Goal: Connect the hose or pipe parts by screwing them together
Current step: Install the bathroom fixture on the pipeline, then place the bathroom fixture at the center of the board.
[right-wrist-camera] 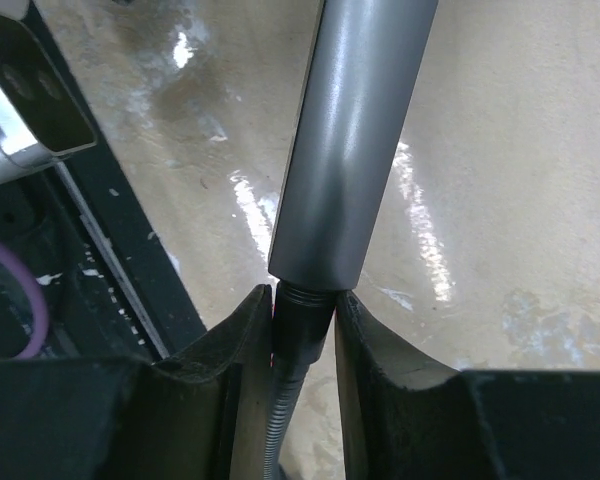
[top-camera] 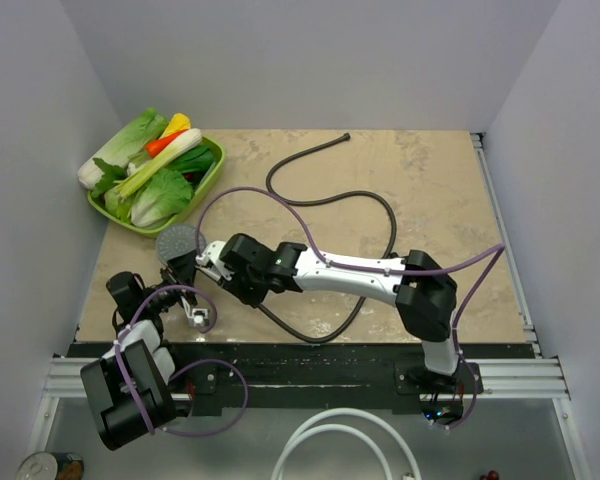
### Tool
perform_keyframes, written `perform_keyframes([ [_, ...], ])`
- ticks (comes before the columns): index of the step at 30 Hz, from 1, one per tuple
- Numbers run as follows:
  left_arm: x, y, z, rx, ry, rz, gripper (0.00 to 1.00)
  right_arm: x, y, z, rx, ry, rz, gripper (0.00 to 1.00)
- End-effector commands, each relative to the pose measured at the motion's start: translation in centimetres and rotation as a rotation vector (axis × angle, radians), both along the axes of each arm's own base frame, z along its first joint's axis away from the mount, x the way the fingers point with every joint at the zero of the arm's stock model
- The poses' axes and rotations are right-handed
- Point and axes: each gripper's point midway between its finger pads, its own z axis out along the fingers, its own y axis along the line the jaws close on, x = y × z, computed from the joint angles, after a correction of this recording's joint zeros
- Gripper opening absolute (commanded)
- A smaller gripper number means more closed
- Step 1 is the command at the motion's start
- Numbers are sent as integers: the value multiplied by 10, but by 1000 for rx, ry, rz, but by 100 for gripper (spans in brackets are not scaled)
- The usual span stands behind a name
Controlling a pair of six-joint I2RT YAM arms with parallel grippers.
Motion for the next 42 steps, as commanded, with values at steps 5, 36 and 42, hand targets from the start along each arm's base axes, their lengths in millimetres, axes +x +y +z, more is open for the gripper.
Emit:
perform_keyframes([
  [5,-72,-53,-39,294,-373,-194,0,-9,29,31,325,332,83,18],
  [36,-35,-7,-61,403,-177,14,0,173,-66,63,405,273,-400,99],
  [42,-10,41,-43,348,-114,273,0,256,-174,43,121,-1,-808,99],
])
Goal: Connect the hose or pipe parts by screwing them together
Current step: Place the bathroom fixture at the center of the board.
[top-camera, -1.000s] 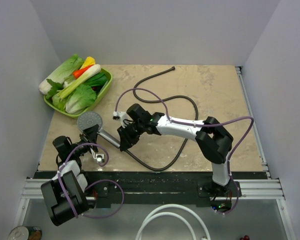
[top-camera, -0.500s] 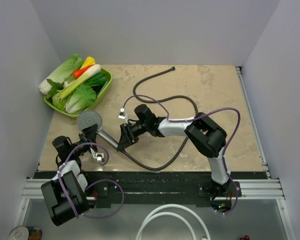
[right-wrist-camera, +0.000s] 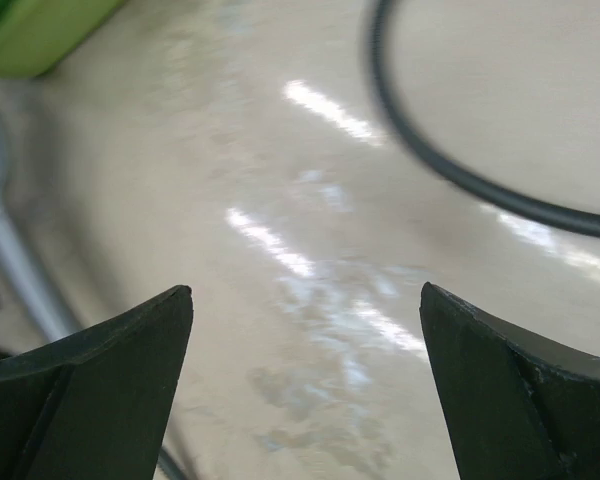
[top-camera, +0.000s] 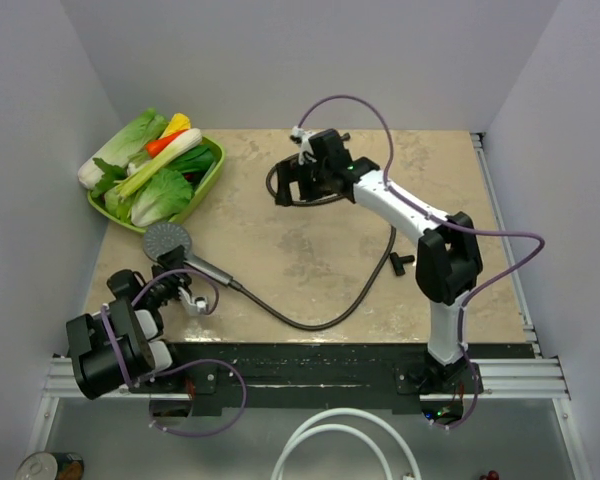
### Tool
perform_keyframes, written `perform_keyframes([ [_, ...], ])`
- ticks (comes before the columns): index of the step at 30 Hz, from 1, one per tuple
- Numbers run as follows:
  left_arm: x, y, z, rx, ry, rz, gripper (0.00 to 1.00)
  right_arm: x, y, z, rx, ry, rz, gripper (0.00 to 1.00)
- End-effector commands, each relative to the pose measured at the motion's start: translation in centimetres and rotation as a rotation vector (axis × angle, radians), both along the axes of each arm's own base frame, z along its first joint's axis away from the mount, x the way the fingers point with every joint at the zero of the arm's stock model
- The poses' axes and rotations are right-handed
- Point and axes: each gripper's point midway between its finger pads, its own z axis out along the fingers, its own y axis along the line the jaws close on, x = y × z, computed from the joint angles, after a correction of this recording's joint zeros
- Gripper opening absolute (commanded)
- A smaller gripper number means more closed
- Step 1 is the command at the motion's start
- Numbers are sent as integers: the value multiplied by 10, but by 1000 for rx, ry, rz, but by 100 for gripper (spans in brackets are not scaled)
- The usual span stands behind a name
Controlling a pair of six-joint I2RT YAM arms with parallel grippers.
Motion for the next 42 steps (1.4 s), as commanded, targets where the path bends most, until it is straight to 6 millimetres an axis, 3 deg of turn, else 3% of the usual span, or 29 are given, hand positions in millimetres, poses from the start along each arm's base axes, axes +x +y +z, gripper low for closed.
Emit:
perform_keyframes([
  [1,-32,5,-6,250,-139,96,0,47,-106,-17,-392,-88,-327,99],
  [5,-27,25,-5,228,-109,203,3,69,-133,-43,-422,-32,-426,99],
  [12,-23,56,-14,181,-12,365,35,106,-121,-61,-402,-26,-461,98],
  [14,-22,64,-15,146,19,416,39,112,-124,-69,-435,-14,-478,98],
  [15,-23,66,-20,123,56,432,40,121,-125,-61,-441,-41,-502,98],
  [17,-17,79,-10,79,57,493,46,123,-130,-75,-483,-21,-516,97],
  [18,-18,81,-16,55,97,509,46,125,-131,-73,-487,-27,-524,97],
  [20,-14,91,-9,22,101,561,43,126,-135,-82,-497,-7,-533,95],
  [25,-13,110,-13,-11,145,657,40,111,-141,-108,-539,58,-522,91],
  [30,-17,122,-21,-43,188,735,47,94,-147,-126,-559,101,-511,90],
  [31,-18,124,-21,-46,190,749,48,94,-148,-127,-557,103,-518,90],
  [34,-19,128,-21,-72,211,770,66,94,-143,-123,-524,104,-524,91],
  [35,-17,129,-17,-76,206,774,76,96,-141,-121,-509,102,-528,91],
  [39,-16,130,-11,-120,223,787,81,103,-124,-97,-414,82,-514,90],
  [41,-10,132,9,-143,194,789,82,107,-120,-86,-372,52,-518,89],
  [42,-14,128,2,-186,255,795,82,112,-115,-75,-336,21,-515,88],
])
